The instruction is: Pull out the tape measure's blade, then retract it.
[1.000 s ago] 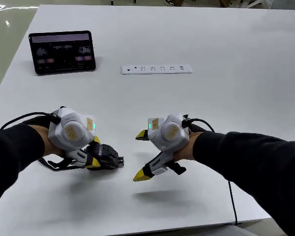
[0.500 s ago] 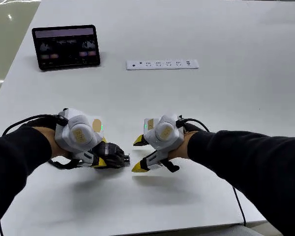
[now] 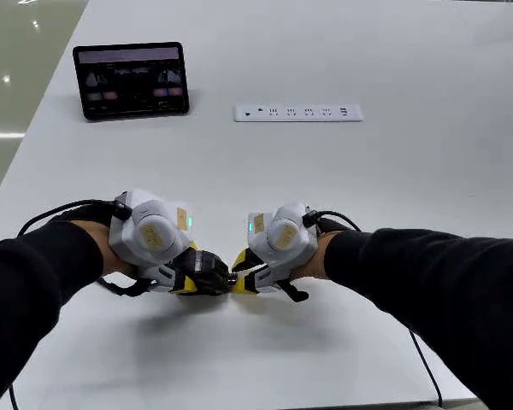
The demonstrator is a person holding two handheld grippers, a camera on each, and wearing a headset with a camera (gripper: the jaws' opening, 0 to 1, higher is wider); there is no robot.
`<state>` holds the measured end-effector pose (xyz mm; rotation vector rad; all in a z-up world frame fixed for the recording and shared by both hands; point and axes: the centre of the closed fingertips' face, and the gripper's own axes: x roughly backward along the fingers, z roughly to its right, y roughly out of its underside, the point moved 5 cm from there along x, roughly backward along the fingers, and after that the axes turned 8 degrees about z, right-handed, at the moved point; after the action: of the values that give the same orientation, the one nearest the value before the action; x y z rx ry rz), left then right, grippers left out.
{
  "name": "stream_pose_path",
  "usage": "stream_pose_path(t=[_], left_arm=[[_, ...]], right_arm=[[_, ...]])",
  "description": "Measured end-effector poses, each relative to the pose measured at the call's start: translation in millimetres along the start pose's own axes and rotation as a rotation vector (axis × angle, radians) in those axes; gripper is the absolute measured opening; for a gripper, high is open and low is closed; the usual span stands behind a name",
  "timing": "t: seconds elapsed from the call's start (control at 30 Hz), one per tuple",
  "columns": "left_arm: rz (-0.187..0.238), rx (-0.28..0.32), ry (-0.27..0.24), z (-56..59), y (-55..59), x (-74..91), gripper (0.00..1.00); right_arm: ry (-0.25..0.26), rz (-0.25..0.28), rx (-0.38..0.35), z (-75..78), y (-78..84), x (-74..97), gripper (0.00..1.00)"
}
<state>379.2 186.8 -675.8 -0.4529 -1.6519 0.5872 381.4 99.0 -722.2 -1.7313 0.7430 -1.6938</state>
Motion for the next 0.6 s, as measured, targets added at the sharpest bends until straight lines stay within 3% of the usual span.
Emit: stream_pose_path(t=[0.4,0.6], left_arm=[[0.003,0.023,0.002,-0.1,0.2,0.6,0.28],[0.011,0.036,-0.006,-0.3,0.0,0.8,0.29]], right_arm=[[-0.017,-0.043,0.023,1.7,2.8,3.1,0.09],[-0.017,-0.053,0.008,4.3,11.1,13.4,0.1]])
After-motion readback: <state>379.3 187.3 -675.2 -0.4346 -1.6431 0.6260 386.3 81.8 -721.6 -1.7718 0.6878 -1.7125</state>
